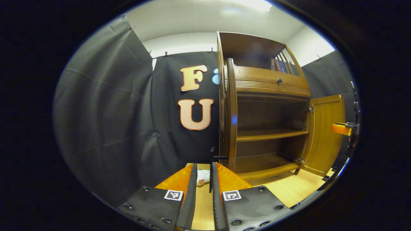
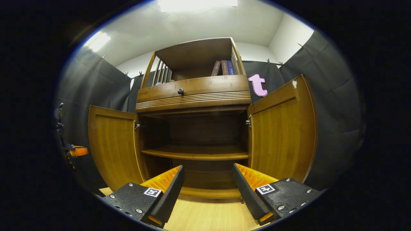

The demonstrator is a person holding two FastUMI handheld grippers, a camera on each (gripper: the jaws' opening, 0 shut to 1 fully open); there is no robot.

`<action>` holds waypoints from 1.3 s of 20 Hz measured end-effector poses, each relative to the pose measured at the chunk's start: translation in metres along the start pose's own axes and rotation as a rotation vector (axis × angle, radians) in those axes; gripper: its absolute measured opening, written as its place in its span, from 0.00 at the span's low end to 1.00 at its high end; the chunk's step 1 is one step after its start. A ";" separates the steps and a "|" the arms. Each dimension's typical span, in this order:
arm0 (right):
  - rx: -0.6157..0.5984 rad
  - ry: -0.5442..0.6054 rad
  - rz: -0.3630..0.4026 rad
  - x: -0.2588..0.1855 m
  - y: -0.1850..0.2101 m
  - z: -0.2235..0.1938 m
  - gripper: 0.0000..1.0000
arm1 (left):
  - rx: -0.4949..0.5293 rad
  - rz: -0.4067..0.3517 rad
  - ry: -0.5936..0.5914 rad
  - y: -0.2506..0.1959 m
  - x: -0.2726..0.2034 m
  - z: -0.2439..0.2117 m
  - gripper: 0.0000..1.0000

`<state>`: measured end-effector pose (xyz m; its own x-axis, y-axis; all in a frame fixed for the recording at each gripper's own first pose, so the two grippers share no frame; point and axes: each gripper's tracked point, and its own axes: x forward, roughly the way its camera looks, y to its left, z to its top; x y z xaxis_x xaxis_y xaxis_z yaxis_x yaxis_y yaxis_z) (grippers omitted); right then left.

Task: Open the right door of the double-door shoe cabinet with the right hand, and open the left door with the left hand.

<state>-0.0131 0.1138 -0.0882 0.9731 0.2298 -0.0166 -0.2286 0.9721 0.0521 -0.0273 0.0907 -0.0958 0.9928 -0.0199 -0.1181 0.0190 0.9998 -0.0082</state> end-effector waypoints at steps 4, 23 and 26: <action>-0.005 -0.003 -0.015 -0.009 -0.008 0.015 0.92 | -0.009 0.030 -0.009 -0.016 -0.009 0.029 0.42; -0.004 -0.017 -0.065 -0.028 -0.044 0.062 0.92 | -0.052 -0.003 -0.022 -0.086 0.025 0.083 0.96; -0.010 -0.019 -0.066 -0.028 -0.047 0.063 0.92 | -0.032 -0.013 -0.029 -0.091 0.024 0.087 0.94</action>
<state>-0.0282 0.0582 -0.0270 0.9863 0.1648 -0.0010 -0.1646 0.9855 0.0414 0.0046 -0.0005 -0.0119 0.9955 -0.0320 -0.0888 0.0284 0.9987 -0.0418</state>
